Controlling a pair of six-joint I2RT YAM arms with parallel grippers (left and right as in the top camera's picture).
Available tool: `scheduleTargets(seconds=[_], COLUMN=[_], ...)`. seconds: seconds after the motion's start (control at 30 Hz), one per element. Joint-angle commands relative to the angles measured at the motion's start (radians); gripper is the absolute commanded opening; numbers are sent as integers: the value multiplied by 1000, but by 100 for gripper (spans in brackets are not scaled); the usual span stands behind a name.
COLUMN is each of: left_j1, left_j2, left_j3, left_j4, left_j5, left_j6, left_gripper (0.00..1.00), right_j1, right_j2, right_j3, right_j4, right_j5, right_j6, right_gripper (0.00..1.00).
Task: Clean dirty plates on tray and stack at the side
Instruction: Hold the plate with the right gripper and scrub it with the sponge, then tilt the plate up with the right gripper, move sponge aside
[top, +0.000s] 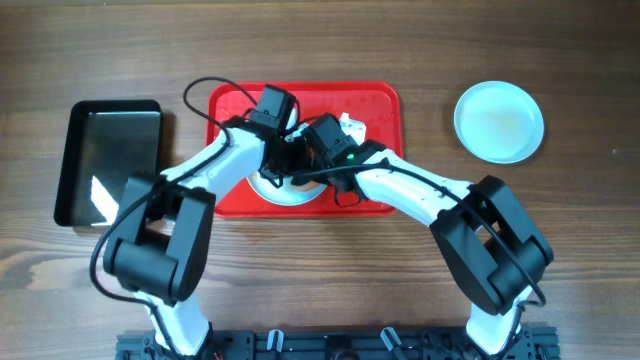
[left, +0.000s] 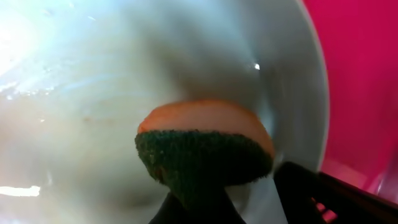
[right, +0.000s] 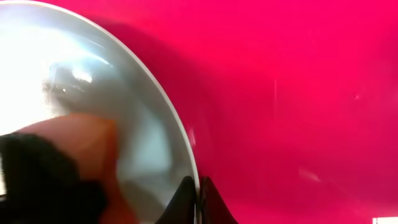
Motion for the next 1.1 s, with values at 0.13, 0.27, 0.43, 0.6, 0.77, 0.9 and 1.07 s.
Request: scheduleTargets(seconds=[0.13, 0.27, 0.43, 0.6, 0.77, 0.9, 1.07], left_j1=[52, 127, 178, 178, 178, 178, 178], left_j2=[42, 42, 26, -86, -238, -284, -249], left_j3=[13, 13, 22, 42, 42, 40, 17], left_j4=[-140, -245, -250, -254, -284, -317, -313], left_j5=[-410, -637, -655, -654, -588, -385, -227], left_j6=[-10, -9, -10, -10, -10, -10, -9], left_gripper=[4, 4, 4, 4, 4, 4, 4], right_j1=[-7, -6, -6, -6, -7, -24, -36], right_j2=[15, 15, 15, 15, 15, -5, -21], right_j3=[-14, -14, -14, -14, -14, 37, 238], right_j4=[-11, -10, -10, -10, -8, -75, -290], right_j5=[23, 22, 23, 24, 50, 69, 267], right_j6=[6, 7, 10, 9, 2, -50, -212], right_gripper=[4, 4, 4, 4, 4, 4, 4])
